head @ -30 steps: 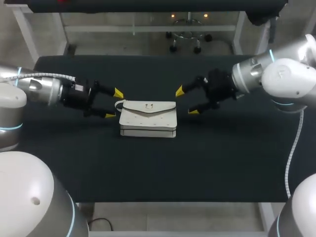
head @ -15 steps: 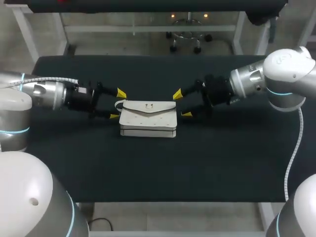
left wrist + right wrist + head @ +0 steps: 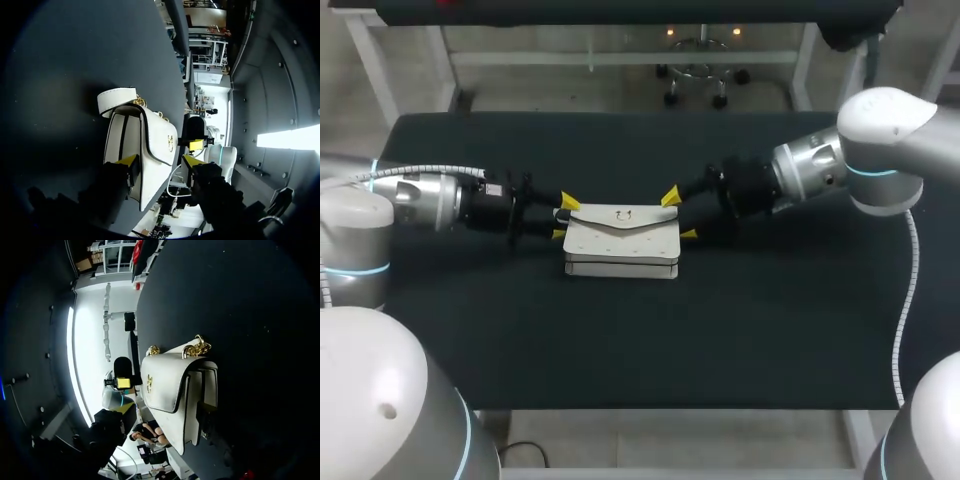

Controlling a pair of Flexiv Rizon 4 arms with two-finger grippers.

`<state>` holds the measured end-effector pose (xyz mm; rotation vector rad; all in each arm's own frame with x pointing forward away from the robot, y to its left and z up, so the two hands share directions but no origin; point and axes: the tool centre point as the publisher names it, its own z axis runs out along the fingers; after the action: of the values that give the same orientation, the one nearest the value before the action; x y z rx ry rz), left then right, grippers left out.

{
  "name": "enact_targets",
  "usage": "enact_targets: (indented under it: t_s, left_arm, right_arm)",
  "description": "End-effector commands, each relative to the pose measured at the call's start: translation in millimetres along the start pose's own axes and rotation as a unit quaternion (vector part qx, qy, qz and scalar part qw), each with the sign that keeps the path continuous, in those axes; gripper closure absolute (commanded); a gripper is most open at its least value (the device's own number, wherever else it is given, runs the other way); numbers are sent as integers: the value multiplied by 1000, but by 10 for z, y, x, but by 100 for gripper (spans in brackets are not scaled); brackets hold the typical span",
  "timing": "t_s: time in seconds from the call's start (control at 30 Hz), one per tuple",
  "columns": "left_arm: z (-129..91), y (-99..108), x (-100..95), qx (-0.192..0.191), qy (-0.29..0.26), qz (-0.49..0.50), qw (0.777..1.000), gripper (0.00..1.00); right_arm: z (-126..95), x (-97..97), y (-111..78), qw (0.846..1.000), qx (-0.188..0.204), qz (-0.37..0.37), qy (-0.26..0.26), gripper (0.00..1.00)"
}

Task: Pick up the bag, open it, inspect its contents, close it, and place it on the opposite side

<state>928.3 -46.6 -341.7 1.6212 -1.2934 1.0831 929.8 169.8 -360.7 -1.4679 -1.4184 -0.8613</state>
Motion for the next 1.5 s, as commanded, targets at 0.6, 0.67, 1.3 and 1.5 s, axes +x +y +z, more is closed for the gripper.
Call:
enact_targets:
  t_s: [0.6,0.67,1.3,1.5]
  left_arm:
    - [88,-96,-172,18,-9,-13,1000,91]
    - [86,-94,-156,18,-10,-10,1000,100]
    - [76,-76,-155,24,-14,0,1000,0]
    - [105,-94,-192,26,-20,-4,999,96]
  right_arm:
    - [153,-125,90,1000,3,18,9,98]
    - [139,-96,80,1000,0,14,9,100]
    - [129,-79,15,1000,-6,3,8,0]
    - [167,-83,21,1000,-4,6,7,67]
